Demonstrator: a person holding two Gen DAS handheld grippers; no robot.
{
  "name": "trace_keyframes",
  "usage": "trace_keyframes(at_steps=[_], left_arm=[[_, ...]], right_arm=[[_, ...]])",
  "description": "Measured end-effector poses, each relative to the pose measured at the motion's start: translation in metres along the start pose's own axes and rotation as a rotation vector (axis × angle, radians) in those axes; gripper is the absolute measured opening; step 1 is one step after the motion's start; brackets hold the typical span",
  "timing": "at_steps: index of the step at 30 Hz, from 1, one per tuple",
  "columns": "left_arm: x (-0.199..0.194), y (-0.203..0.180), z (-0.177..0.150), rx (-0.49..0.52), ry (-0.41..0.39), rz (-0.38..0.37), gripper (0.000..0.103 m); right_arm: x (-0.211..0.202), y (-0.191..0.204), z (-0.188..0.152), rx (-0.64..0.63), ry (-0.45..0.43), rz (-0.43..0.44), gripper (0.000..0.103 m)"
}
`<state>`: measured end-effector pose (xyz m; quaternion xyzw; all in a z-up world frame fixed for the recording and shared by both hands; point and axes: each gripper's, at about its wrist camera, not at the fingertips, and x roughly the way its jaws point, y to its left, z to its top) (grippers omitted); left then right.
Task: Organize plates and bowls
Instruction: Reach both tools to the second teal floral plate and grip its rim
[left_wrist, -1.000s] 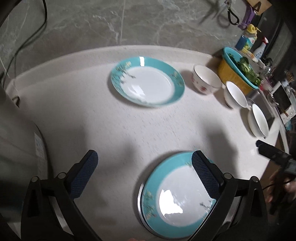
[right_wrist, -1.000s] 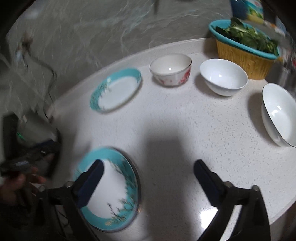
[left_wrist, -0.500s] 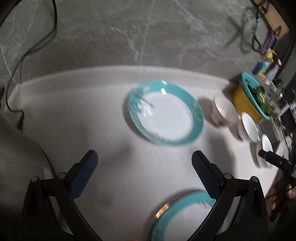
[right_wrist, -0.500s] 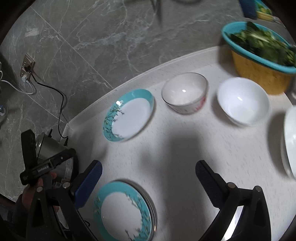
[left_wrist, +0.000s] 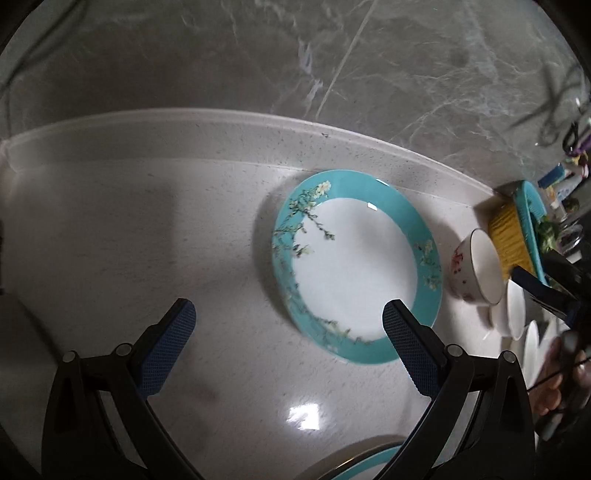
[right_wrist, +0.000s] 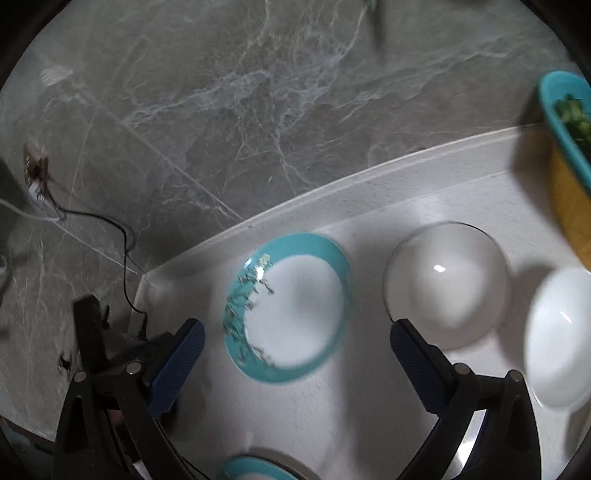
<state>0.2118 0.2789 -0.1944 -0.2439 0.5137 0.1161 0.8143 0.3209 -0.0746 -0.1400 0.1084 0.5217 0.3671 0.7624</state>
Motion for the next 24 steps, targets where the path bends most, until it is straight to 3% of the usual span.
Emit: trace_keyframes(at_steps=[3, 6, 12, 21, 24], left_arm=[[0.01, -0.002, 0.006, -0.001, -0.002, 0.02, 0.103], [0.025, -0.003, 0.014, 0.002, 0.021, 0.025, 0.102], [0.054, 0.0, 0.019, -0.006, 0.049, 0.034, 0.1], [0.082, -0.001, 0.026, -0.004, 0.094, 0.015, 0.061], [0.094, -0.003, 0.023, 0.0, 0.119, 0.013, 0.059]], right_arm=[[0.028, -0.001, 0.018, -0.023, 0.052, -0.017, 0.097], [0.056, -0.004, 0.034, -0.019, 0.129, -0.042, 0.087], [0.1, -0.001, 0.046, -0.061, 0.224, -0.122, 0.084], [0.123, -0.005, 0.046, -0.078, 0.28, -0.217, 0.078], [0.128, -0.001, 0.045, -0.116, 0.298, -0.237, 0.078]])
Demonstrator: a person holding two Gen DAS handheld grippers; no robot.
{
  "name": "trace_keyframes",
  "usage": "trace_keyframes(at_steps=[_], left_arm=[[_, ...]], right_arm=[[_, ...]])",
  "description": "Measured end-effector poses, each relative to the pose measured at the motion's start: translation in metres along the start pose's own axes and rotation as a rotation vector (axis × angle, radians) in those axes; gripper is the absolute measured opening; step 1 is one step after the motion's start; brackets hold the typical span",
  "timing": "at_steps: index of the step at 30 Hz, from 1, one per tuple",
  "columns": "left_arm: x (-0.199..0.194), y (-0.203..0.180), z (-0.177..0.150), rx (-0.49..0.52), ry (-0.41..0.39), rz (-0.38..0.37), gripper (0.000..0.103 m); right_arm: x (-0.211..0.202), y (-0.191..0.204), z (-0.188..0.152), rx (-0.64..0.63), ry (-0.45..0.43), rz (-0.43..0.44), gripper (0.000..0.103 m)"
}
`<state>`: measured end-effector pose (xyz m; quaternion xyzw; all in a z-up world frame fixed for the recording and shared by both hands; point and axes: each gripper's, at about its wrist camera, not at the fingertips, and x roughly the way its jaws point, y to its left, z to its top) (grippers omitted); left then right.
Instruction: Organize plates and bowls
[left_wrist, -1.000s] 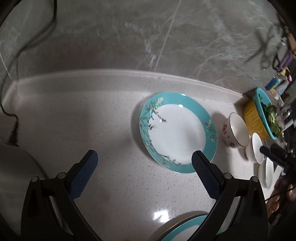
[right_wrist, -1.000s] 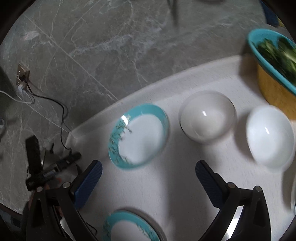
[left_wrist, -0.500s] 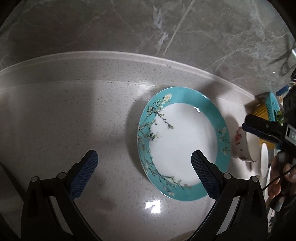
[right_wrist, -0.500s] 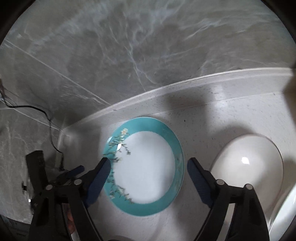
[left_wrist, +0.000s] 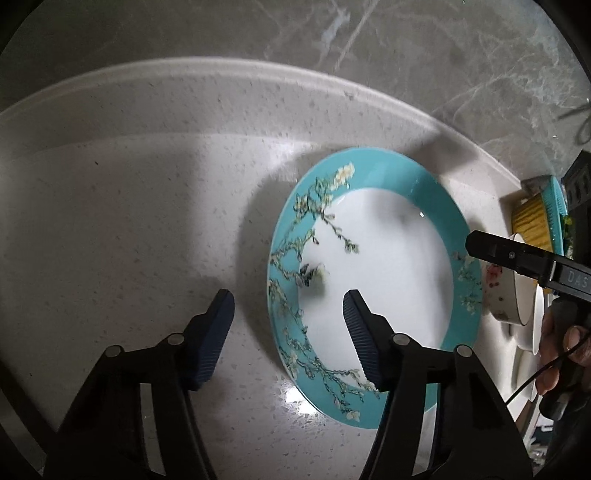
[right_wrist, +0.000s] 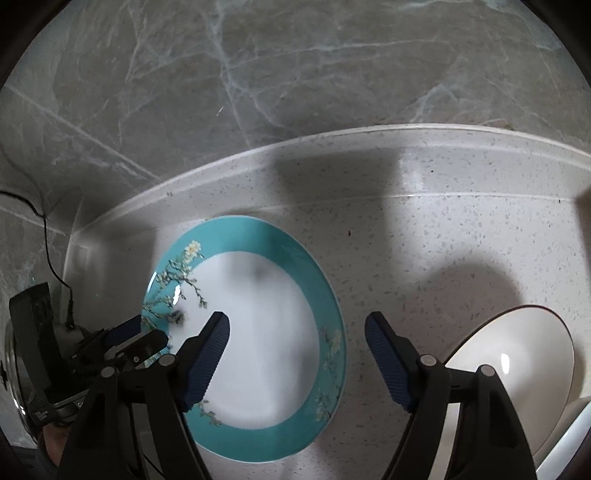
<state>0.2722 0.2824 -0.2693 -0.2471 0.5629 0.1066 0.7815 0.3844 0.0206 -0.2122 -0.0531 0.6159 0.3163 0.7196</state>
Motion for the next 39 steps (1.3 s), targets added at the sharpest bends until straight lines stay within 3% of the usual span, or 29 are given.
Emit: trace_keyframes(at_steps=[4, 7, 13, 17, 21, 24, 31, 36, 38, 39], left_arm=[[0.007, -0.002, 0.0, 0.004, -0.005, -0.009, 0.052], [0.007, -0.003, -0.002, 0.014, -0.002, -0.008, 0.037], [0.011, -0.009, -0.005, 0.024, 0.006, -0.036, 0.026], [0.014, -0.013, -0.004, 0.03, 0.014, -0.037, 0.026], [0.014, -0.013, -0.001, 0.039, 0.029, -0.039, 0.024], [0.014, -0.01, 0.003, 0.049, 0.039, -0.039, 0.024], [0.016, 0.0, 0.009, 0.016, 0.062, -0.095, 0.021], [0.017, 0.002, 0.011, 0.015, 0.073, -0.117, 0.021], [0.018, 0.003, 0.013, -0.001, 0.077, -0.132, 0.021], [0.019, 0.003, 0.013, -0.004, 0.077, -0.135, 0.021]], right_arm=[[0.005, 0.005, 0.003, -0.034, 0.033, -0.023, 0.072], [0.008, 0.008, 0.006, -0.049, 0.067, -0.04, 0.07], [0.024, 0.022, 0.01, -0.096, 0.16, -0.088, 0.062], [0.029, 0.022, 0.016, -0.076, 0.211, -0.096, 0.058], [0.037, 0.024, 0.021, -0.082, 0.261, -0.12, 0.042], [0.042, 0.026, 0.023, -0.084, 0.294, -0.137, 0.036], [0.055, 0.038, 0.025, -0.104, 0.351, -0.157, 0.04], [0.063, 0.044, 0.024, -0.115, 0.343, -0.199, 0.047], [0.067, 0.047, 0.023, -0.123, 0.339, -0.231, 0.047], [0.069, 0.05, 0.022, -0.131, 0.336, -0.238, 0.042]])
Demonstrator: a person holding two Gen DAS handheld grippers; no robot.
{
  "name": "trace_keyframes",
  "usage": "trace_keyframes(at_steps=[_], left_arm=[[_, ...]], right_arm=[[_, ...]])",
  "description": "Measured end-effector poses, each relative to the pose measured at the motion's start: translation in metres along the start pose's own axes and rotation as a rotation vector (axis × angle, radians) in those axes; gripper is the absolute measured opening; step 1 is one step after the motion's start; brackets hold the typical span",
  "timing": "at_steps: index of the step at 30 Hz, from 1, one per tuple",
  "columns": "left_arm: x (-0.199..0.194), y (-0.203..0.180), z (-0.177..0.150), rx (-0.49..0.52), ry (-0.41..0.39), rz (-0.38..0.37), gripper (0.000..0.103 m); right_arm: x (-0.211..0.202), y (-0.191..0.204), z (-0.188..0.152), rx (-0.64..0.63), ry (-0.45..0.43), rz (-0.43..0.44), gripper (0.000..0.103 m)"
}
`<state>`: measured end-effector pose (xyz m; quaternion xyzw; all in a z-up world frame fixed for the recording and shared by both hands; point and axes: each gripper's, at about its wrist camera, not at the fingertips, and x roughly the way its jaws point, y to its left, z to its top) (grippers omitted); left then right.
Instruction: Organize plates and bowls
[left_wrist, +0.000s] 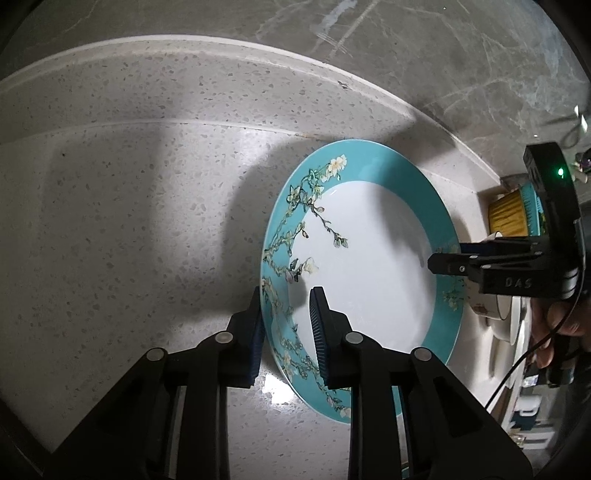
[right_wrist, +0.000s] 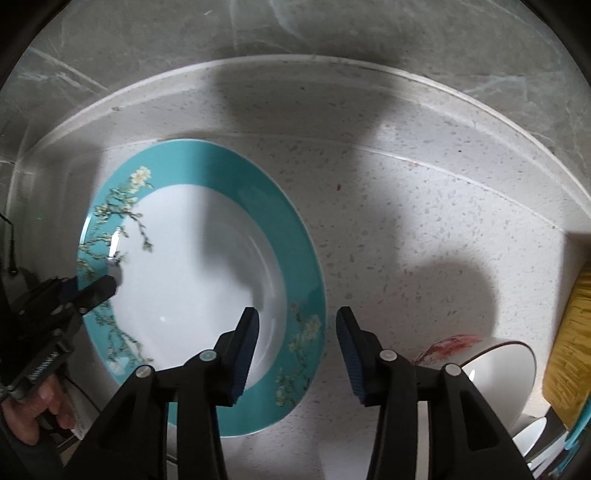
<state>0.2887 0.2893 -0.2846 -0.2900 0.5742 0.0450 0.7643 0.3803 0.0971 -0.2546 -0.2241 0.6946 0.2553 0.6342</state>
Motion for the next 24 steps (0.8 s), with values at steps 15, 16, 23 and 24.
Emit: trace_keyframes(at_steps=[15, 16, 23, 24], left_arm=[[-0.007, 0.008, -0.009, -0.011, 0.009, 0.01, 0.014], [-0.007, 0.009, -0.01, -0.015, 0.014, 0.009, 0.014], [-0.015, 0.007, -0.012, -0.019, 0.02, 0.007, 0.014], [-0.016, 0.006, -0.012, -0.015, 0.019, 0.01, 0.014]], right_arm=[[0.006, -0.004, -0.013, 0.003, -0.069, 0.042, 0.021], [0.007, -0.006, -0.013, 0.006, -0.07, 0.044, 0.021], [-0.001, -0.021, -0.008, 0.031, -0.075, 0.058, 0.021], [-0.003, -0.025, -0.008, 0.033, -0.076, 0.061, 0.021]])
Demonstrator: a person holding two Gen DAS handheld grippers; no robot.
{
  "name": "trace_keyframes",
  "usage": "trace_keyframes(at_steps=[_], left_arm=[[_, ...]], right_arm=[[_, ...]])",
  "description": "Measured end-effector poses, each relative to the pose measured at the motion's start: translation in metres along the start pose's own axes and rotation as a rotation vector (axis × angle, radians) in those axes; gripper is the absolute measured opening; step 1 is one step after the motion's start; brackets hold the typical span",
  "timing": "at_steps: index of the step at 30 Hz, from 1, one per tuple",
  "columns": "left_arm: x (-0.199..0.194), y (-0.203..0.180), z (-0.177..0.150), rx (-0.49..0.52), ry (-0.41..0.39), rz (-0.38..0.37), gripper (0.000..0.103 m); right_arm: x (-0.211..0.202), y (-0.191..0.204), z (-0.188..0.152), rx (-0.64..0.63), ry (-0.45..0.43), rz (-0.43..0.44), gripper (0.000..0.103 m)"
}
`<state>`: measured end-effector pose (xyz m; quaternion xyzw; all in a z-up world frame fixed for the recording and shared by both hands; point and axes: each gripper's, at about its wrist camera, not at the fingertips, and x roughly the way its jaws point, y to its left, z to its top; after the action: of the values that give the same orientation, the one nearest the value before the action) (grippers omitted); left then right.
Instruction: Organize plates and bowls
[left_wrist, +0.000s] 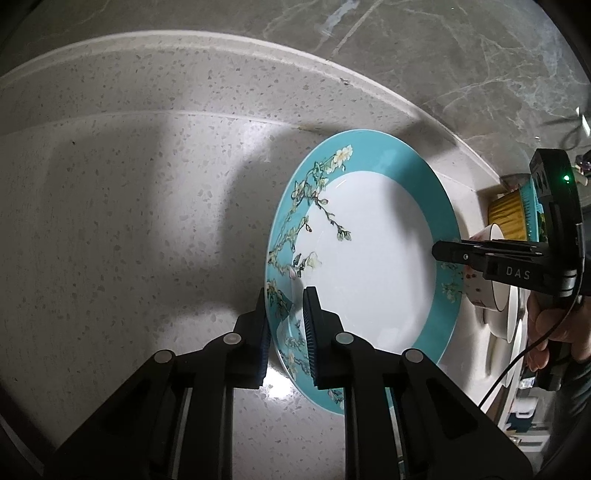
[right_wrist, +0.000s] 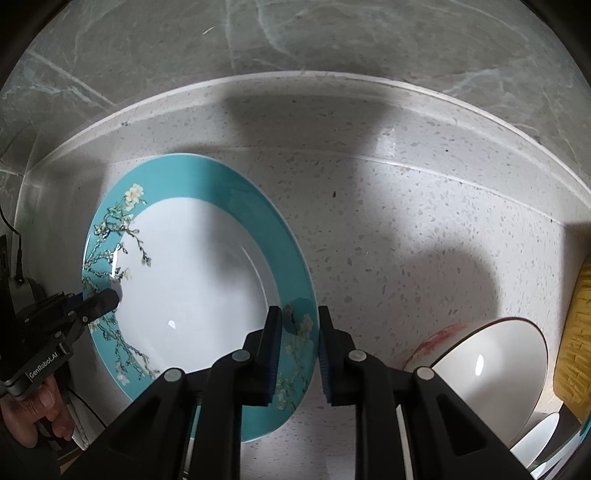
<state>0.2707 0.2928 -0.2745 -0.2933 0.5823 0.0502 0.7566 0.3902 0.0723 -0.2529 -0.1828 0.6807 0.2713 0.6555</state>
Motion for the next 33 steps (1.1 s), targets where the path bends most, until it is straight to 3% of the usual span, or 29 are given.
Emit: trace_keyframes(at_steps=[18, 33], left_arm=[[-0.016, 0.017, 0.007, -0.038, 0.005, -0.018, 0.013], [-0.039, -0.002, -0.005, -0.008, -0.001, -0.013, 0.013]], right_arm=[[-0.025, -0.04, 0.003, 0.015, 0.014, 0.064, 0.019], [-0.055, -0.065, -0.001, 0.025, -0.004, 0.061, 0.019]])
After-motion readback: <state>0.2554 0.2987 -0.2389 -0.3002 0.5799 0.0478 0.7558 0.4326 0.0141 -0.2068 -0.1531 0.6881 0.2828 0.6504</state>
